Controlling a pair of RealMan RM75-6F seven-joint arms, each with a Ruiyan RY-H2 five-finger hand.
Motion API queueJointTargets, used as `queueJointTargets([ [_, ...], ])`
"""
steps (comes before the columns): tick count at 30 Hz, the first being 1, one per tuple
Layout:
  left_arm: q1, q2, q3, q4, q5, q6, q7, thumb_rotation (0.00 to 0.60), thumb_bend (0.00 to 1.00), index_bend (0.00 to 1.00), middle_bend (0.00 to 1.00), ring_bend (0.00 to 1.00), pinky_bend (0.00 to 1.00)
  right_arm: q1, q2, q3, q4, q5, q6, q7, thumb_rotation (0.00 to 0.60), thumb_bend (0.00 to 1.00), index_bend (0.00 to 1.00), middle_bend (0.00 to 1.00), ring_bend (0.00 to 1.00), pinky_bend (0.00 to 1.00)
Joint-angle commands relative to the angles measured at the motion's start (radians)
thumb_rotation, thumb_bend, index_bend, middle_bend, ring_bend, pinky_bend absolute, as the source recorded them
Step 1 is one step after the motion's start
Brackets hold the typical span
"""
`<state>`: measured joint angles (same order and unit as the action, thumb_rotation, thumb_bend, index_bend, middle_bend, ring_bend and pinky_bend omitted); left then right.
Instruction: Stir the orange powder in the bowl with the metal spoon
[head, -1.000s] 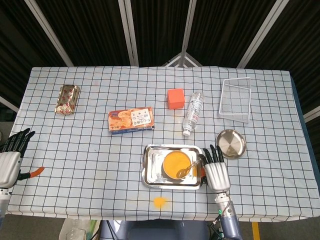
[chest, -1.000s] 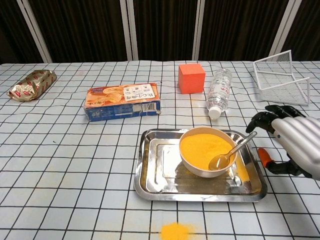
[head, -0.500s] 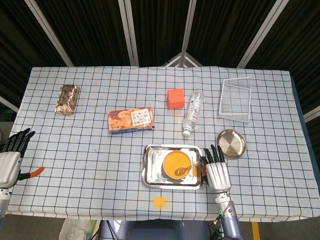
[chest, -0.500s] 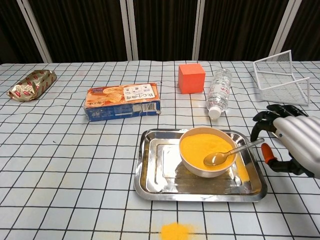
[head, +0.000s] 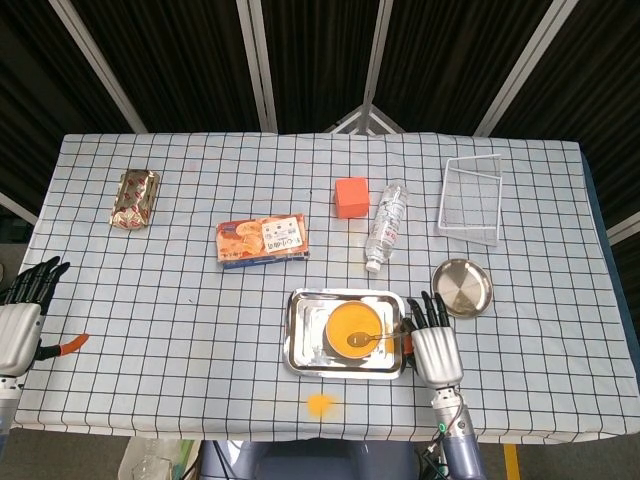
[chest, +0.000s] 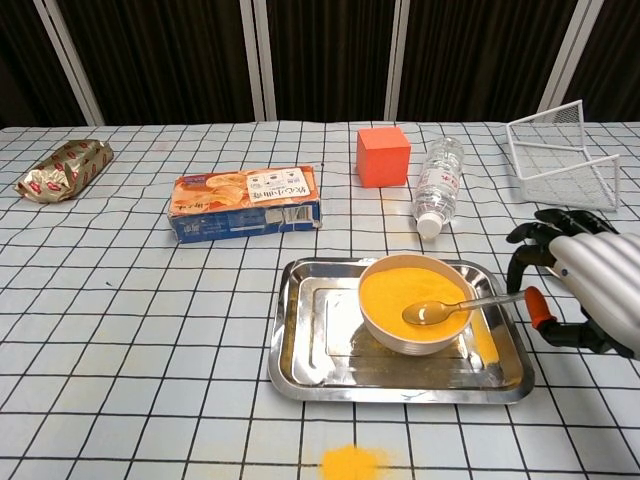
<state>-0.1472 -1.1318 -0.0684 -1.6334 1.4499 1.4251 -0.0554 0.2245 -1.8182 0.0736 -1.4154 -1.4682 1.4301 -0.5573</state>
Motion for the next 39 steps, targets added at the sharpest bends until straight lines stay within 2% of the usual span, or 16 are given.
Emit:
queueJointTargets([
  [1,0.000,0.000,0.000,0.000,0.000,0.000,0.000,0.600,0.02,0.00,0.00,0.00,0.00,0.000,0.002,0.001,-0.002,-0.004,0.004,0.003,0.600,0.66,0.31,0.20,0.00,0.00],
  [3,0.000,0.000,0.000,0.000,0.000,0.000,-0.001,0.600,0.02,0.00,0.00,0.00,0.00,-0.001,0.003,0.001,-0.004,-0.009,0.010,0.005,0.600,0.60,0.30,0.20,0.00,0.00],
  [9,0.000,0.000,0.001,-0.001,0.000,-0.001,0.000,0.600,0.02,0.00,0.00,0.00,0.00,-0.006,0.013,-0.009,-0.018,-0.026,0.023,0.003,0.600,0.57,0.30,0.20,0.00,0.00],
  [14,0.001,0.000,0.001,-0.001,0.002,0.001,-0.003,0.600,0.02,0.00,0.00,0.00,0.00,-0.014,0.033,-0.024,-0.046,-0.037,0.031,-0.042,0.600,0.48,0.31,0.20,0.00,0.00],
  [19,0.001,0.000,0.001,0.000,0.004,0.002,-0.002,0.600,0.02,0.00,0.00,0.00,0.00,-0.017,0.046,-0.025,-0.074,-0.029,0.024,-0.070,0.600,0.47,0.41,0.20,0.00,0.00],
  [32,0.001,0.000,0.000,0.001,0.003,0.003,-0.004,0.600,0.02,0.00,0.00,0.00,0.00,-0.003,0.034,-0.001,-0.078,0.011,-0.012,-0.095,0.600,0.47,0.45,0.20,0.00,0.00],
  [39,0.000,0.000,0.001,0.002,0.004,0.002,-0.004,0.600,0.02,0.00,0.00,0.00,0.00,0.001,0.024,0.003,-0.067,0.014,-0.014,-0.093,0.600,0.47,0.51,0.20,0.00,0.00],
])
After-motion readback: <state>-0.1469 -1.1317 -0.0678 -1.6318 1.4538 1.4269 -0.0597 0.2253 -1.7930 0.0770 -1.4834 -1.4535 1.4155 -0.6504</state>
